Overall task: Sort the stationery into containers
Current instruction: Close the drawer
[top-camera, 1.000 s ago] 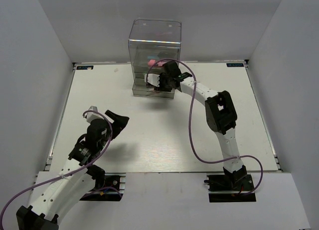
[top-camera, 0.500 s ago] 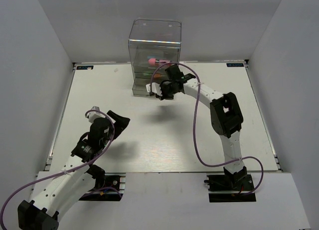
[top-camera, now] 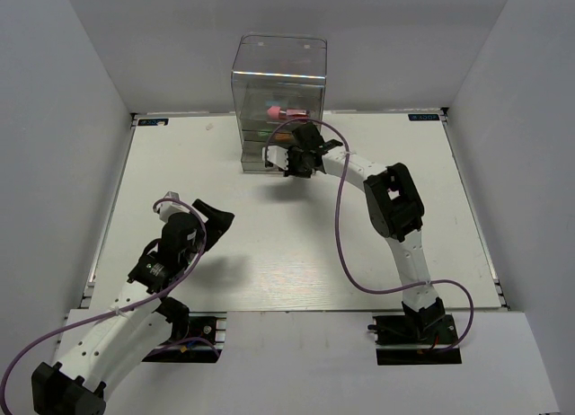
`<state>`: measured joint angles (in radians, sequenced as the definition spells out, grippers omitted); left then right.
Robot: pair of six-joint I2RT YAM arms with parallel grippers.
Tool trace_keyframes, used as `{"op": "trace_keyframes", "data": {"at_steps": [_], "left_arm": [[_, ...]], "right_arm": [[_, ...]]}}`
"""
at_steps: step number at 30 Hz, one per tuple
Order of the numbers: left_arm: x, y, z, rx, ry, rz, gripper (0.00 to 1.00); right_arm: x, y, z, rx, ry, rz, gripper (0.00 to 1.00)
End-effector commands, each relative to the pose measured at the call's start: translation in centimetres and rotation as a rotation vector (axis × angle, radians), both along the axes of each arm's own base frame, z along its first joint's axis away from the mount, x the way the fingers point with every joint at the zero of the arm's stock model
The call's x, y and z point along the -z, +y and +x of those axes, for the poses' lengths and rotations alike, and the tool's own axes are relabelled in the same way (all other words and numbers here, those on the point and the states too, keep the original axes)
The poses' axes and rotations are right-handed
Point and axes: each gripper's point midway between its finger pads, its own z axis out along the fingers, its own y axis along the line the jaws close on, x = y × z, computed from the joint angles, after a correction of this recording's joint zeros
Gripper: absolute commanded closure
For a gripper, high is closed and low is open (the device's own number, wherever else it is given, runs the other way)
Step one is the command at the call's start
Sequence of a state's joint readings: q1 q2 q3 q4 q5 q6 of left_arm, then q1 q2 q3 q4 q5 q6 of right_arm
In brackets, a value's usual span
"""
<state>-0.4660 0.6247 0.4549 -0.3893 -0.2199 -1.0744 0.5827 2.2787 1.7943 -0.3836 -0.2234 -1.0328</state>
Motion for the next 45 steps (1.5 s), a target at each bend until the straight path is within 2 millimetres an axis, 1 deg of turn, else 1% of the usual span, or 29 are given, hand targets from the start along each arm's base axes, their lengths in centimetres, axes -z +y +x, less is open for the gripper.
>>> {"op": "trace_keyframes", "data": {"at_steps": [1, 2, 3, 4, 5, 8, 11, 12, 17, 18, 21, 24, 27, 28, 31, 32, 33, 34, 36, 39, 42, 43, 44, 45], "left_arm": [[-0.2, 0.0, -0.1, -0.001, -0.005, -0.007, 0.13], [-0.2, 0.0, -0.1, -0.001, -0.005, -0.007, 0.13], [0.0, 0.0, 0.0, -0.001, 0.003, -0.003, 0.13], [0.0, 0.0, 0.0, -0.001, 0.003, -0.003, 0.13], [-0.2, 0.0, 0.1, -0.001, -0.006, -0.007, 0.13], [0.0, -0.1, 0.1, -0.001, 0.002, -0.003, 0.13], [0.0, -0.1, 0.1, -0.001, 0.002, -0.003, 0.13], [0.0, -0.1, 0.1, -0.001, 0.002, -0.003, 0.13], [0.0, 0.0, 0.0, -0.001, 0.002, -0.003, 0.13], [0.0, 0.0, 0.0, -0.001, 0.002, -0.003, 0.13], [-0.3, 0.0, 0.0, -0.005, -0.005, -0.015, 0.13], [-0.3, 0.0, 0.0, -0.005, -0.004, -0.015, 0.13], [-0.3, 0.0, 0.0, -0.005, -0.004, -0.015, 0.13], [-0.3, 0.0, 0.0, -0.005, -0.004, -0.015, 0.13], [-0.3, 0.0, 0.0, -0.005, -0.004, -0.015, 0.13], [-0.3, 0.0, 0.0, -0.005, -0.004, -0.015, 0.13], [-0.3, 0.0, 0.0, -0.005, -0.004, -0.015, 0.13], [-0.3, 0.0, 0.0, -0.005, -0.004, -0.015, 0.13], [-0.3, 0.0, 0.0, -0.005, -0.004, -0.015, 0.13], [-0.3, 0.0, 0.0, -0.005, -0.004, -0.015, 0.13], [-0.3, 0.0, 0.0, -0.005, -0.004, -0.015, 0.13], [-0.3, 0.0, 0.0, -0.005, -0.004, -0.015, 0.13], [-0.3, 0.0, 0.0, -0.005, -0.004, -0.015, 0.13], [-0.3, 0.0, 0.0, -0.005, -0.004, -0.015, 0.13]], "right_arm": [[-2.9, 0.0, 3.8, 0.138, -0.149, 0.05, 1.0], [-3.1, -0.4, 4.3, 0.158, -0.166, 0.049, 1.0], [-3.5, -0.2, 4.7, 0.165, -0.193, 0.052, 1.0], [-3.3, -0.6, 4.9, 0.179, -0.192, 0.046, 1.0], [-3.7, -0.9, 5.4, 0.197, -0.215, 0.046, 1.0], [-3.7, -1.2, 5.8, 0.216, -0.229, 0.039, 1.0], [-3.9, -1.1, 6.4, 0.227, -0.255, 0.05, 1.0], [-4.1, -1.5, 6.9, 0.249, -0.274, 0.039, 1.0], [-4.4, -2.4, 8.2, 0.289, -0.306, 0.027, 1.0], [-4.3, -2.9, 8.4, 0.3, -0.307, 0.022, 1.0], [-4.4, -3.1, 8.8, 0.308, -0.315, 0.021, 1.0], [-4.6, -4.2, 9.3, 0.327, -0.316, 0.014, 1.0], [-4.4, -4.6, 9.3, 0.332, -0.317, 0.003, 1.0], [-4.7, -5.1, 9.8, 0.345, -0.326, 0.007, 1.0], [-4.4, -5.3, 9.8, 0.346, -0.325, -0.002, 1.0], [-4.2, -5.9, 10.0, 0.357, -0.324, -0.01, 1.0], [-4.5, -6.0, 10.1, 0.358, -0.329, -0.009, 1.0], [-4.5, -6.5, 10.3, 0.373, -0.334, -0.016, 1.0], [-4.4, -6.6, 10.4, 0.366, -0.329, -0.011, 1.0], [-4.6, -7.5, 10.8, 0.384, -0.335, -0.017, 1.0], [-4.8, -7.7, 10.9, 0.384, -0.344, -0.018, 1.0], [-4.6, -8.1, 10.9, 0.39, -0.337, -0.022, 1.0], [-4.8, -7.9, 10.9, 0.385, -0.337, -0.017, 1.0], [-4.9, -8.3, 11.0, 0.392, -0.338, -0.019, 1.0]]}}
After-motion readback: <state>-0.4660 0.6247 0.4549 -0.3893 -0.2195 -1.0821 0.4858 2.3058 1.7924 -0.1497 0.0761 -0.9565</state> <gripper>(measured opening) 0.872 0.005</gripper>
